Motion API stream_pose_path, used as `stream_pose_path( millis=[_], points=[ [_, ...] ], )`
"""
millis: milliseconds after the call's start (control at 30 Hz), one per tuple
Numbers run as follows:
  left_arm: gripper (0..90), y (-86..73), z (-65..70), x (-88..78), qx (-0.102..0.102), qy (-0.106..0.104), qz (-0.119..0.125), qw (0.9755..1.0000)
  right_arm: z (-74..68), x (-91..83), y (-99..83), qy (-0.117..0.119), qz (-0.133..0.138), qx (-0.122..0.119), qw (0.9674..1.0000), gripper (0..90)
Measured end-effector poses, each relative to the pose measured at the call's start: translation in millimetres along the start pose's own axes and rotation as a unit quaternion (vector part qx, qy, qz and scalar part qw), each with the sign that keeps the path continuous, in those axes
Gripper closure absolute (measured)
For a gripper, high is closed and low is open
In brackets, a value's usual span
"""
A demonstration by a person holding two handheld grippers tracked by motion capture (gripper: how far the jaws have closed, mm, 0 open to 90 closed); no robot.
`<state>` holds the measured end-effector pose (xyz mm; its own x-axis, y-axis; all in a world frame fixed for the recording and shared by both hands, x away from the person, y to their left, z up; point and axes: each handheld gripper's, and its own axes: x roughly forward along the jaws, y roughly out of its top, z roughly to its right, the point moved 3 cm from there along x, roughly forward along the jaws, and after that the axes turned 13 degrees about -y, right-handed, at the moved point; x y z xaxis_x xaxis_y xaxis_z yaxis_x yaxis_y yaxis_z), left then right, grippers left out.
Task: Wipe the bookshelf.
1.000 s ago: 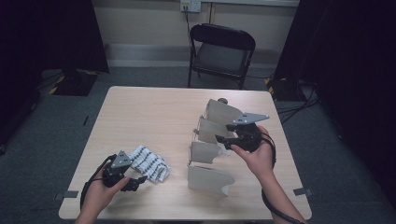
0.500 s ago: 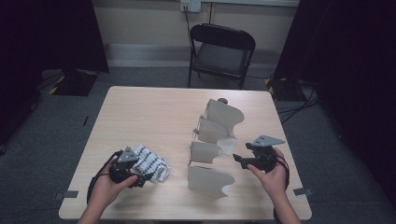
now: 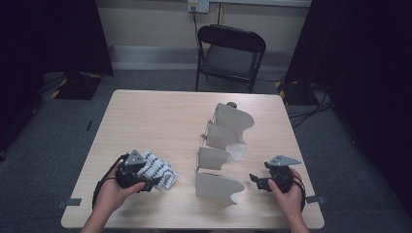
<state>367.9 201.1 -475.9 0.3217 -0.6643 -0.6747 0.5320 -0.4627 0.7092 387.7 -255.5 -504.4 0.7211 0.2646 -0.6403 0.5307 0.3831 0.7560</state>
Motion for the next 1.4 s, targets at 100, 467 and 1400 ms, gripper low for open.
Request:
stream_pose_path(
  millis=[100, 467, 1400],
  points=[
    [15.4, 4.2, 1.2, 1.0, -0.007, -0.004, 0.002, 1.0000, 2.9, 1.8, -5.8, -0.005, -0.009, 0.006, 0.9999, 17.6],
    [15.4, 22.2, 1.2, 4.8, -0.014, -0.007, 0.007, 0.9999, 14.5, 6.0, -17.3, -0.021, -0.016, 0.004, 0.9997, 15.5],
    [15.6, 111.3, 13.3, 19.1, 0.023, -0.015, 0.015, 0.9995, 13.9, 4.6, -18.6, -0.023, -0.017, 0.007, 0.9996, 15.3]
  ],
)
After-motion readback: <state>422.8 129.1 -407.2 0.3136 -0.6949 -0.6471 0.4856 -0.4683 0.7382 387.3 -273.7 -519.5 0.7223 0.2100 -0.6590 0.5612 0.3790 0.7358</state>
